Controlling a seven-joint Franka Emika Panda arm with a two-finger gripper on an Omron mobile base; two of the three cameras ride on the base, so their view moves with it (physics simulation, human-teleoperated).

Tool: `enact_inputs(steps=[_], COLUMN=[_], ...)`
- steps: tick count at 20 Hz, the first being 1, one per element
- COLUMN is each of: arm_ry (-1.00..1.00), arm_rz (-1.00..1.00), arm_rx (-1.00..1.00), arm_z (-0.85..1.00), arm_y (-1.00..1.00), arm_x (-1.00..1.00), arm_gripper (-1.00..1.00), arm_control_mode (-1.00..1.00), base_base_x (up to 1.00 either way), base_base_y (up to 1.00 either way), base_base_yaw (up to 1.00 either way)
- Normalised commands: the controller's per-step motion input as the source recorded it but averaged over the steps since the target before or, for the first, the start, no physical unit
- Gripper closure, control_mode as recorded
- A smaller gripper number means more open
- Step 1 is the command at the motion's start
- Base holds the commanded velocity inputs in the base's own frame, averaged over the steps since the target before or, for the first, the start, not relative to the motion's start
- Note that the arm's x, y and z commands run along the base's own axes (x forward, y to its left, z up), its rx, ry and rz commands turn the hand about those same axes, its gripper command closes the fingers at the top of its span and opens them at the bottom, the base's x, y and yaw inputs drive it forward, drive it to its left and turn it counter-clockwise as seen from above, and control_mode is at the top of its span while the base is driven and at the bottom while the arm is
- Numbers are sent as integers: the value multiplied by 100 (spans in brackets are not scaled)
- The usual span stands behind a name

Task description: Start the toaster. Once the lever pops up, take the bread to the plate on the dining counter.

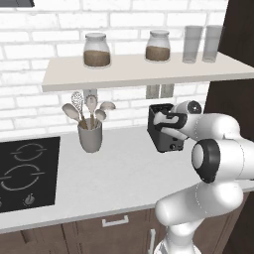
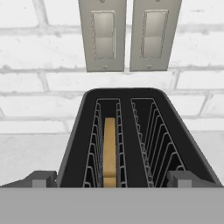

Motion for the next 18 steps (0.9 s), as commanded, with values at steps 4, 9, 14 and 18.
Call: enact_inputs(steps=[4, 9, 14, 18], arm_ry=[0, 0, 0, 0], arm_rz=[0, 0, 0, 0], arm_rx=[0, 0, 0, 0], arm_z=[0, 0, 0, 0], arm_y=[0, 0, 0, 0], arm_x=[0, 0, 0, 0], arm_gripper=[-100, -100, -100, -100], arm_control_mode=[-100, -100, -100, -100], base_base_x=[0, 0, 0, 0], base_base_y=[0, 0, 0, 0], base_base_yaw=[0, 0, 0, 0])
